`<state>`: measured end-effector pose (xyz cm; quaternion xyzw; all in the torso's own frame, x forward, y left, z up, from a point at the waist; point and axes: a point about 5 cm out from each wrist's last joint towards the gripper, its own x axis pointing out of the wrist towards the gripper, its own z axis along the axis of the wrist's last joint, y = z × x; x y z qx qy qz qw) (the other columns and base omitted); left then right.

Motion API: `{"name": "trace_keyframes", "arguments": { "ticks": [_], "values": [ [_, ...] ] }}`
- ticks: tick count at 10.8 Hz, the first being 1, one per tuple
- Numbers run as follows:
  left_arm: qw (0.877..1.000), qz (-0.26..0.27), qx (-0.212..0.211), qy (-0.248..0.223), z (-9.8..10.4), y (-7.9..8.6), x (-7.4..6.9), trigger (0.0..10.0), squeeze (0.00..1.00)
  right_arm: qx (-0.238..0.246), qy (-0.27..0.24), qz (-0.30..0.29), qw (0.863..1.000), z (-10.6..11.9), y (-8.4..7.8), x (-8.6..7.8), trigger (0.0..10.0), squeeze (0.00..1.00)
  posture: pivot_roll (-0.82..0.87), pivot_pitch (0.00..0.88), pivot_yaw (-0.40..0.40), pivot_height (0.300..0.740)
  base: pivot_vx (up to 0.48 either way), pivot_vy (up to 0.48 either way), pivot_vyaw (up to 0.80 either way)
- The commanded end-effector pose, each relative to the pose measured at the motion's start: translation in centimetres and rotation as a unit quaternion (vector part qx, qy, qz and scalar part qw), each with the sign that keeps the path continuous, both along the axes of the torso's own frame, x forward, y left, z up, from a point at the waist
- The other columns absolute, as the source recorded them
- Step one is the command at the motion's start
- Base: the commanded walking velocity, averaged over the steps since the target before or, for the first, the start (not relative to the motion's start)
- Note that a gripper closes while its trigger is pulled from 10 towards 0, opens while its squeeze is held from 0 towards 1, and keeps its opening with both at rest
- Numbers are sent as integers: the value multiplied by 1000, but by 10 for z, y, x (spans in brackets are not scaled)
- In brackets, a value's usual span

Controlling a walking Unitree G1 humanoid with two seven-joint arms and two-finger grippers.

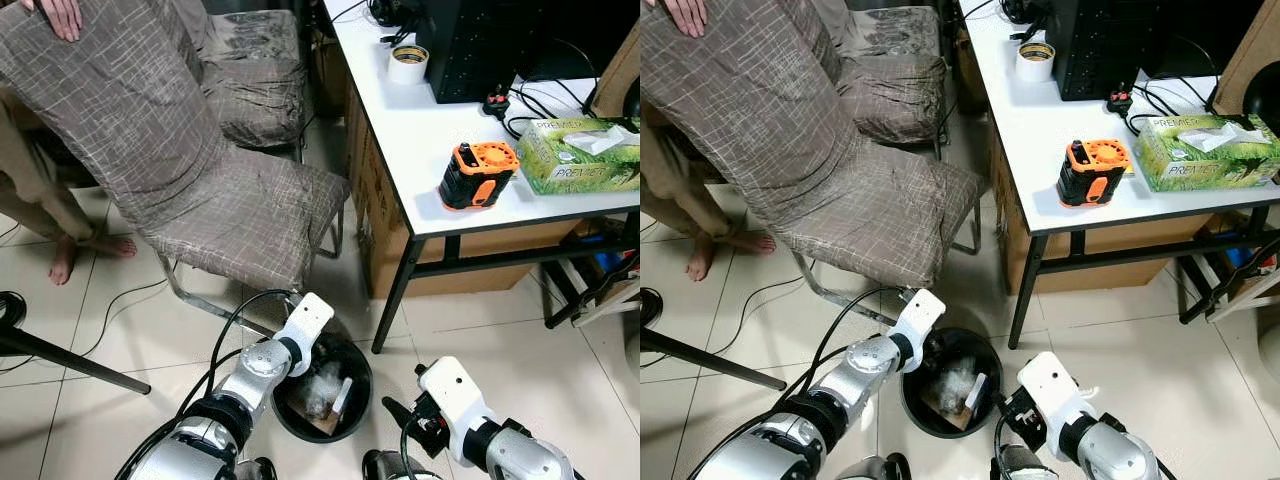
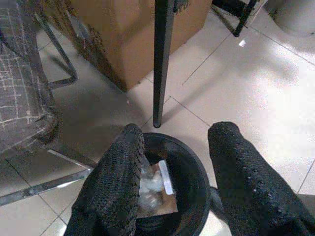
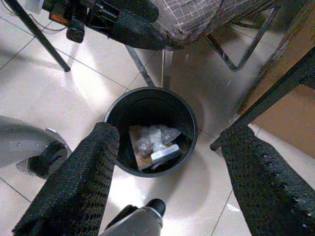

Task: Picking trash to rubbish bin

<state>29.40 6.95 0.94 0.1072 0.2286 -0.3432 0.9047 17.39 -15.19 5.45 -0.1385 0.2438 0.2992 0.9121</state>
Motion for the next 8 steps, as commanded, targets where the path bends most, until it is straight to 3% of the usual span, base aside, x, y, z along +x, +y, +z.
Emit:
{"name": "trace_keyframes", "arguments": {
  "ticks": [1,3,4,5,6,7,8],
  "values": [
    [1000,3,-13,10,-2,0,-2,10000,1000,-5,4,4,1000,-2,3,-1,10000,0,-279,149,63,740,0,0,0],
    [999,40,-22,-2,2,8,3,10000,1000,-4,-4,-13,1000,-3,3,2,10000,0,-269,128,66,740,0,0,0],
    [992,95,-75,-18,9,23,8,10000,1000,1,-27,-77,997,-5,0,9,10000,0,-242,93,63,740,0,0,0],
    [983,147,-106,-23,14,44,7,10000,0,15,-39,-139,989,-8,-3,13,10000,0,-212,65,53,740,0,0,0],
    [977,175,-108,-56,20,66,-3,10000,0,28,-46,-178,983,-9,-4,16,10000,0,-189,44,37,740,0,0,0],
    [975,186,-80,-94,26,85,-17,10000,0,47,-45,-202,977,-10,-2,20,10000,0,-168,32,22,740,0,0,0],
    [970,215,-75,-90,26,96,-29,10000,0,54,-45,-211,975,-11,0,26,10000,0,-144,26,-6,740,0,0,0]
  ]
}}
